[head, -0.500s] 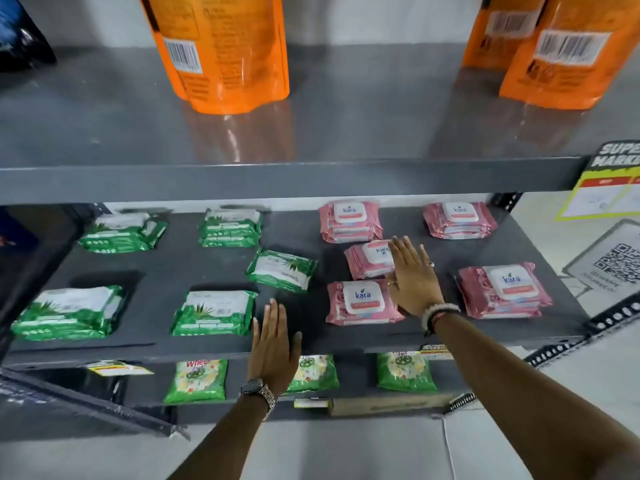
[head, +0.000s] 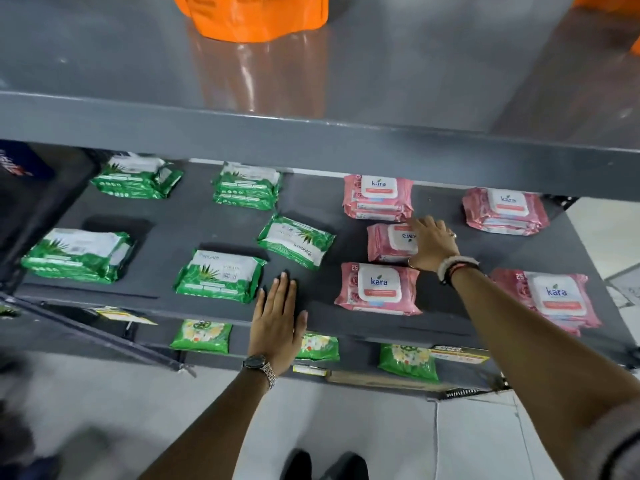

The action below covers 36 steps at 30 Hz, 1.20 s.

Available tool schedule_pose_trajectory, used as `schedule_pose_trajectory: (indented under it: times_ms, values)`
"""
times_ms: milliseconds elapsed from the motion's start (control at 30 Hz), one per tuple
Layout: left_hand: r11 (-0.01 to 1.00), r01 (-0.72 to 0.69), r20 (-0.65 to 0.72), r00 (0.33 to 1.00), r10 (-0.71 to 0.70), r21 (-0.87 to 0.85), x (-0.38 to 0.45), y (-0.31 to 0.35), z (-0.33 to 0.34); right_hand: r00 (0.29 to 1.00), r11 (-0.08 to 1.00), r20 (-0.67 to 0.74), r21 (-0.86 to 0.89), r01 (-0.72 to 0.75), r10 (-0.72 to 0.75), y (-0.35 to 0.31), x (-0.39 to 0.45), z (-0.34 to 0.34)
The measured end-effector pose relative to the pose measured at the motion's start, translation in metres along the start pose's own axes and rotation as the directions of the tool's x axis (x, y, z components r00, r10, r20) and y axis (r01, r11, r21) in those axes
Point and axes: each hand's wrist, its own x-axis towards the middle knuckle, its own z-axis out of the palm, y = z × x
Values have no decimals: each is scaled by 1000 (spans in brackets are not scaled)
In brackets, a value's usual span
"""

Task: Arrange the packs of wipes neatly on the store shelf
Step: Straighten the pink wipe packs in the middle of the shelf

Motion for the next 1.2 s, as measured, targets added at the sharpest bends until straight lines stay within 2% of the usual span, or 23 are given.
schedule_pose_trajectory:
  times_ms: [100, 267, 400, 600, 733, 900, 1033, 1200]
  values:
    - [1000, 0, 8, 1000, 0, -6, 1, 1, 1, 1000, 1000, -10, -11, -2, 2, 0, -1, -3]
    - [999, 7, 1, 1000, -7, -34, -1, 0, 1, 991, 994, -127, 111, -15, 29, 2, -19, -10]
    - [998, -1, -2, 1000, 1, -61, -1, 0, 0, 975, 977, -218, 198, 77, -33, -8, -45, -17]
    - [998, -15, 3, 1000, 15, -57, -1, -1, -1, 973, 969, -122, 129, 210, -195, -38, -78, -10]
    - [999, -7, 20, 1000, 8, -44, 0, -2, 0, 978, 977, -58, 62, 206, -202, -43, -79, -11]
    - [999, 9, 43, 999, -8, -32, 0, -3, 0, 950, 944, 73, 160, 288, -302, -44, -76, -19]
    - [1000, 6, 56, 998, -4, -27, 1, -4, 0, 975, 963, 52, 177, 204, -216, -48, -76, -19]
    - [999, -8, 52, 999, 10, -36, 1, -3, -2, 999, 980, -17, 195, -43, 48, -62, -80, -15]
